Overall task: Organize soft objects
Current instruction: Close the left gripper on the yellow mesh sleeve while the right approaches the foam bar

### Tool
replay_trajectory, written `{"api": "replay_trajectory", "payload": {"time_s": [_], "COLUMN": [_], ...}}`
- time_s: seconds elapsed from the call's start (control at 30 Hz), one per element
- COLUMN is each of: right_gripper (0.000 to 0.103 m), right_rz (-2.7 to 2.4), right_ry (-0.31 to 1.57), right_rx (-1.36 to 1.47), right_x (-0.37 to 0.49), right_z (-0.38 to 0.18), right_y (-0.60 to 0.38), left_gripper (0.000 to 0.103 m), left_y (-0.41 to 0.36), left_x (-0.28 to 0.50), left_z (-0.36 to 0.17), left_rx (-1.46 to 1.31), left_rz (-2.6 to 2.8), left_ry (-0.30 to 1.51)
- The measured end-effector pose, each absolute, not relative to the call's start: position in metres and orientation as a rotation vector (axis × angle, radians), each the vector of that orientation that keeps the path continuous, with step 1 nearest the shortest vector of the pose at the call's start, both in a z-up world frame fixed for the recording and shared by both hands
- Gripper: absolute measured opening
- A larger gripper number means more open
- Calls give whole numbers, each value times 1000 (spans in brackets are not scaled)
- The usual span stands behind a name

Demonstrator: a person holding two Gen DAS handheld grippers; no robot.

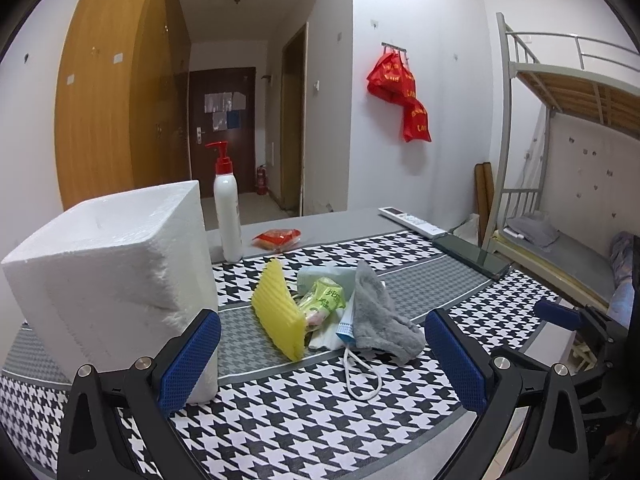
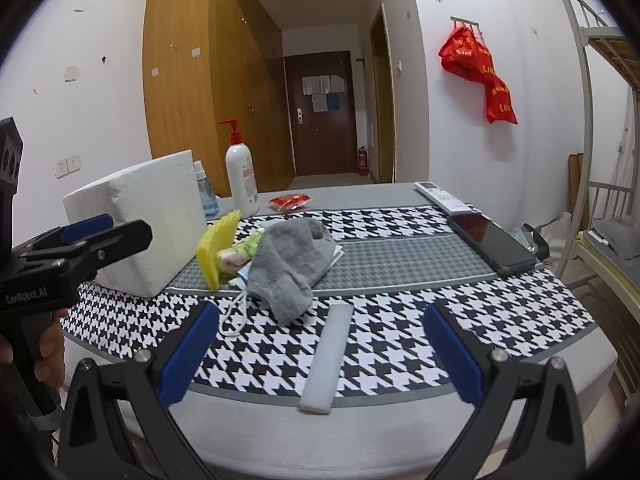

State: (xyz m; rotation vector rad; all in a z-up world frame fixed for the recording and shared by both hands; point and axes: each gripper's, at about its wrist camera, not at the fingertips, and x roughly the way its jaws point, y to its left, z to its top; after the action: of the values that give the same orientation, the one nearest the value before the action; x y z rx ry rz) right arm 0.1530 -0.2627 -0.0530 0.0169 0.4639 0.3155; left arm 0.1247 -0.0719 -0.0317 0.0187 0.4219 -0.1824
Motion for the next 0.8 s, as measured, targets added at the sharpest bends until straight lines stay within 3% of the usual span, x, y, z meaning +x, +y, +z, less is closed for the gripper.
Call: {"api": "replay_trajectory", "payload": {"time_s": [0.8], "right_gripper": [103], "right_rz": [315], "right_ry": [500], "right_rx": [39], "right_x": [185], "right_z": [-55], "right_y": [-275], "left_gripper": [102], "left_y": [-83], "left_x": [187], "left_z": [-41], "left_rx": [20], "left_rz": [-85], "left_ry": [547]}}
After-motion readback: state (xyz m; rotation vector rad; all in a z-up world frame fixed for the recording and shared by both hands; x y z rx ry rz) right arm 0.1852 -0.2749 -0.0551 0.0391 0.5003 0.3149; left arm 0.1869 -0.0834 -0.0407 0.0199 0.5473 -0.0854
